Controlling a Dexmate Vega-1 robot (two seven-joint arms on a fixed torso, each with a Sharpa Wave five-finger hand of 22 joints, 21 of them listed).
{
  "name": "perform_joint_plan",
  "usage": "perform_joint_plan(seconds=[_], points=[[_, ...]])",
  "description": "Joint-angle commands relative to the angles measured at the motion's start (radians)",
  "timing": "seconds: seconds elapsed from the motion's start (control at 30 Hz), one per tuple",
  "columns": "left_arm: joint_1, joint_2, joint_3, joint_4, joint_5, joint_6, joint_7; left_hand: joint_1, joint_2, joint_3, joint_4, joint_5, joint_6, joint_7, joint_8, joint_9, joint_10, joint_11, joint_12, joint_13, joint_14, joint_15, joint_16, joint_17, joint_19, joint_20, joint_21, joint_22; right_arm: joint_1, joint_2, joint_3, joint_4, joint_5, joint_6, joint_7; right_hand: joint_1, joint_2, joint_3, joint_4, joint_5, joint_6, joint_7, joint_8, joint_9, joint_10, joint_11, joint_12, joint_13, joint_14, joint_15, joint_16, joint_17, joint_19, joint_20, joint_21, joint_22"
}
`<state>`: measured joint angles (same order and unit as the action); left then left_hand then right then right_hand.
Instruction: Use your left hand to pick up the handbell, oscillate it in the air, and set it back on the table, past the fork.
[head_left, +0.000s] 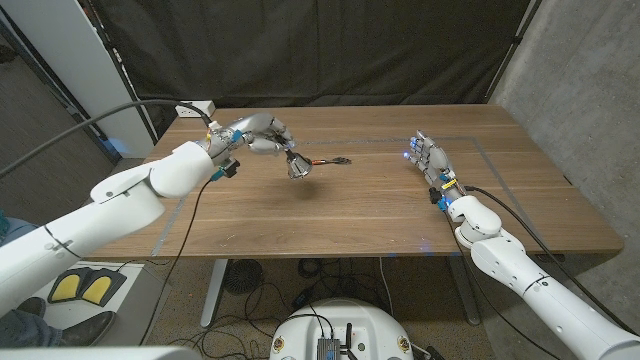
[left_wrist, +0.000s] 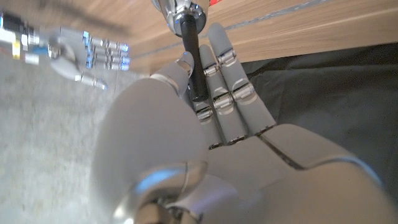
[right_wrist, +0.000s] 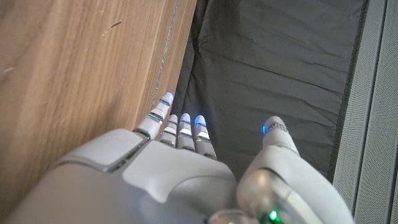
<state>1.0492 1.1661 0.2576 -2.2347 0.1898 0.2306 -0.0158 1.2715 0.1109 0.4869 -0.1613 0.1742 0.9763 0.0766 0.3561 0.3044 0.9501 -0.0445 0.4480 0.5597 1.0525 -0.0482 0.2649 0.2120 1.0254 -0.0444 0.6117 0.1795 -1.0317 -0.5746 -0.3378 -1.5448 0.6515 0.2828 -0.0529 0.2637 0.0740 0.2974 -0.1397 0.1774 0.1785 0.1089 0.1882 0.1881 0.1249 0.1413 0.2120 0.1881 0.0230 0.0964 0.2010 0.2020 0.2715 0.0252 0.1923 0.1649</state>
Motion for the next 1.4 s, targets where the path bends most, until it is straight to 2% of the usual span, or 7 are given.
perform_joint_plan(seconds=[0.03,0.13,0.23,0.53,0.9,1.1,1.4], points=[[-0.138,0.142,0.205,-0.234,0.600,0.567,-0.307,0.011,0.023,0.004,0.004,0.005,0.000,-0.001,0.006,0.002,0.002,-0.003,-0.001,0.032,0.092,-0.099,0.002,0.004,-0.005,0.001,0.010,0.001,0.019,0.013,-0.008,0.032,0.006,0.014,0.023,0.011,0.003,-0.001,-0.001,0.001,0.002,0.006,0.004,0.004,-0.001,0.007,-0.001,0.005,0.005,-0.001,-0.001,0.002,0.009,-0.004,-0.001,0.005],[-0.178,0.081,0.312,-0.223,0.947,0.628,-0.458,0.011,0.023,0.004,0.004,0.005,0.002,-0.002,0.006,0.002,0.003,-0.005,-0.001,0.035,0.093,-0.103,0.003,0.006,-0.008,0.000,0.009,0.001,0.023,0.017,-0.009,0.041,0.009,0.015,0.026,0.011,0.003,-0.002,-0.001,0.001,0.002,0.007,0.004,0.004,-0.001,0.008,-0.001,0.005,0.005,0.001,-0.001,0.002,0.011,-0.002,0.000,0.005],[-0.166,0.009,0.333,-0.180,1.205,0.616,-0.560,0.008,0.023,0.002,0.006,0.005,0.005,-0.008,0.007,0.001,0.003,-0.009,-0.001,0.038,0.093,-0.106,0.004,0.008,-0.009,-0.002,0.011,0.001,0.026,0.020,-0.010,0.049,0.010,0.018,0.029,0.011,0.003,-0.002,-0.001,0.001,0.002,0.007,0.004,0.004,-0.001,0.007,-0.001,0.005,0.005,0.001,-0.001,0.002,0.011,-0.002,0.000,0.005],[-0.098,-0.078,0.200,-0.141,1.363,0.463,-0.690,0.000,0.023,-0.001,0.010,0.005,0.004,-0.013,0.007,-0.002,0.002,-0.022,-0.004,0.048,0.091,-0.112,0.004,0.010,-0.015,-0.008,0.012,0.002,0.030,0.021,-0.009,0.064,0.014,0.023,0.038,0.011,0.003,-0.003,-0.001,0.001,0.002,0.006,0.004,0.004,-0.001,0.007,-0.001,0.005,0.005,0.000,-0.001,0.002,0.011,-0.003,0.000,0.005],[-0.009,-0.296,0.117,-0.030,1.944,0.371,-0.672,-0.008,0.024,-0.004,0.012,0.005,0.007,-0.028,0.008,-0.006,0.006,-0.029,-0.007,0.061,0.089,-0.122,0.007,0.016,-0.030,-0.014,0.012,0.002,0.041,0.030,-0.011,0.086,0.026,0.024,0.053,0.012,0.003,-0.003,-0.001,0.001,0.001,0.008,0.003,0.004,-0.001,0.009,-0.001,0.005,0.006,0.001,-0.001,0.002,0.012,-0.003,0.000,0.005],[0.046,-0.379,0.035,-0.030,1.965,0.370,-0.542,-0.012,0.020,-0.006,0.011,0.004,0.012,-0.037,0.010,-0.008,0.010,-0.034,-0.009,0.067,0.090,-0.136,0.008,0.017,-0.041,-0.025,0.010,0.002,0.048,0.032,-0.015,0.092,0.025,0.021,0.056,0.012,0.003,-0.004,-0.001,0.001,0.001,0.008,0.003,0.004,-0.001,0.008,-0.001,0.005,0.006,0.002,-0.001,0.003,0.012,-0.004,0.000,0.005],[0.073,-0.441,-0.043,-0.081,1.939,0.252,-0.563,-0.013,0.020,-0.006,0.009,0.004,0.013,-0.040,0.011,-0.011,0.012,-0.039,-0.016,0.069,0.084,-0.135,0.006,0.018,-0.043,-0.026,0.012,0.001,0.051,0.034,-0.018,0.094,0.023,0.018,0.055,0.012,0.003,-0.005,-0.001,0.001,0.001,0.009,0.003,0.004,-0.001,0.010,-0.001,0.005,0.006,0.002,-0.001,0.003,0.012,-0.002,-0.001,0.005]])
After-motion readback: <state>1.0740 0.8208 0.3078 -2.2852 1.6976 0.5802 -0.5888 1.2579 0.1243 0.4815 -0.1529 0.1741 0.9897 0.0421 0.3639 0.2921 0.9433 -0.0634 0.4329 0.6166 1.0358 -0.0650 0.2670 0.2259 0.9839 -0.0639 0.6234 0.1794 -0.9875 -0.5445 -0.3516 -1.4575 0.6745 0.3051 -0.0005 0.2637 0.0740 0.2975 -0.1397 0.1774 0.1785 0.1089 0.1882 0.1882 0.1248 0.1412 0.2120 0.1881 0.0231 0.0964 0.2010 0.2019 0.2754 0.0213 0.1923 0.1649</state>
